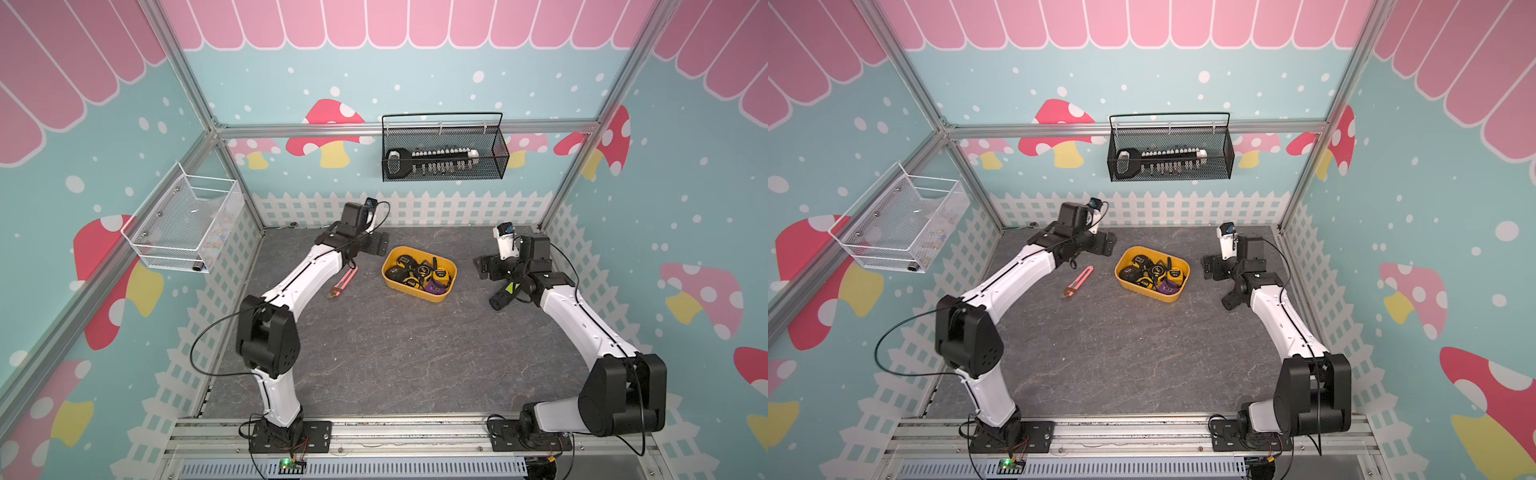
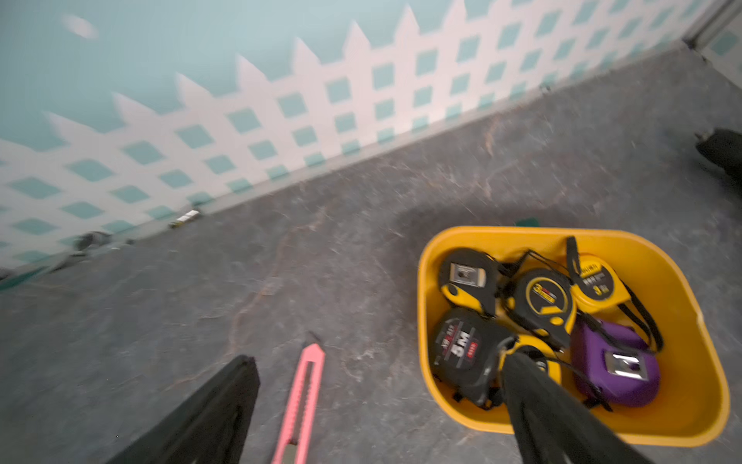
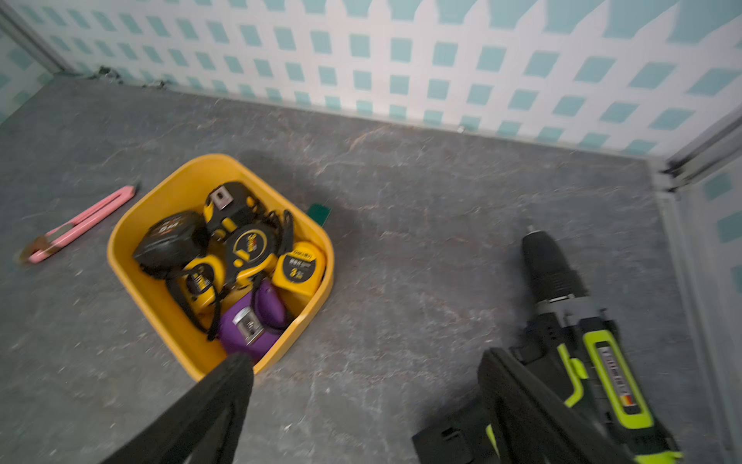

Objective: Take the tape measure out of the storage box
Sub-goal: Move the storage box to the center of the board.

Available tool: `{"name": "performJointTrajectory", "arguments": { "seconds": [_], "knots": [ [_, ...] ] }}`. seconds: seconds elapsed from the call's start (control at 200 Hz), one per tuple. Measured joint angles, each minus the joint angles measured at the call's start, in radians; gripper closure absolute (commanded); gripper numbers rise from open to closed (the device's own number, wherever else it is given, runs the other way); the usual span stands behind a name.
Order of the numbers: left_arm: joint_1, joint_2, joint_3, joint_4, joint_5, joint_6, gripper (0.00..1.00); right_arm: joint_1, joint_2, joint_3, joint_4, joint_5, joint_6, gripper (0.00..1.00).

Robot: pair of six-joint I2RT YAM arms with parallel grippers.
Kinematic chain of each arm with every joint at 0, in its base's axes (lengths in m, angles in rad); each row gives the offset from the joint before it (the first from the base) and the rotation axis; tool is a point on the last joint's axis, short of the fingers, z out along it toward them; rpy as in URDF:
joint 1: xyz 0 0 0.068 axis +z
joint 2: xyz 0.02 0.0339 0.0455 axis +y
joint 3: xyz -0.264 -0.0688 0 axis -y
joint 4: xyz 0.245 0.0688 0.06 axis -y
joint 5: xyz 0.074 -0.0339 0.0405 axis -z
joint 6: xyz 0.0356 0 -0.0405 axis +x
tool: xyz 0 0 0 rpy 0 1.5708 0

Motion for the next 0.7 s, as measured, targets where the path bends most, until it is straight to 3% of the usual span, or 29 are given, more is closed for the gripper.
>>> {"name": "performJointTrajectory", "arguments": {
  "seconds": [0.2,0.38,0.7],
  "knots": [
    [-0.005,0.292,0.277,-0.245,0.061,-0.043,0.21,0.098,0.083,0.081,-0.149,-0.077,0.030,0.07],
    [-0.002,0.436,0.423,-0.369,0.078,-0.082,0.40,0.187,0.152,0.114,-0.196,-0.118,0.053,0.10],
    [-0.002,0.491,0.504,-0.455,0.084,-0.137,0.91,0.259,0.266,0.205,-0.244,-0.167,0.077,0.15]
  ]
}}
